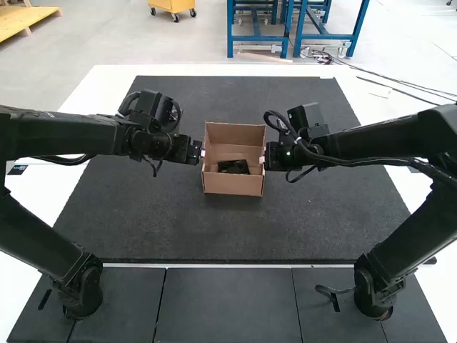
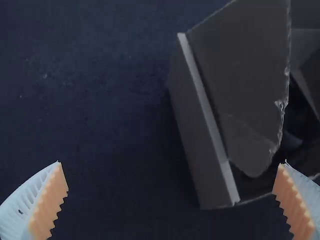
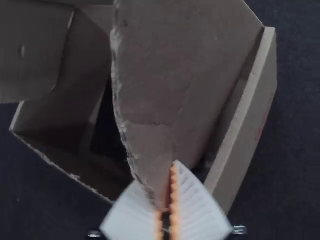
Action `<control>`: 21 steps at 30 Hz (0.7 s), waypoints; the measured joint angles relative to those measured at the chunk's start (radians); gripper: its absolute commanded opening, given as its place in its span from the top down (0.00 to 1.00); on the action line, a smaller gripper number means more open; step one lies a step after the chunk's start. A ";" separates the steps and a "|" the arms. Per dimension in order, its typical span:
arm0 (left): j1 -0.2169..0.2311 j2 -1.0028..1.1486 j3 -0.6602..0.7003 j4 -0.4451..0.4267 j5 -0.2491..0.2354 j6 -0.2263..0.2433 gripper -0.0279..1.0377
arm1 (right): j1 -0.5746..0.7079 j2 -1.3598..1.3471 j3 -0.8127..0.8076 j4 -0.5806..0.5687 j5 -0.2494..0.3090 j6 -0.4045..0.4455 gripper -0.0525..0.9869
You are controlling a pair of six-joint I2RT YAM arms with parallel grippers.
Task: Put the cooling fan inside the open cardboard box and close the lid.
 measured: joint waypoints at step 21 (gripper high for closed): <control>0.051 -0.112 0.108 0.008 -0.006 0.043 0.06 | 0.002 -0.205 0.073 -0.183 0.041 -0.133 0.16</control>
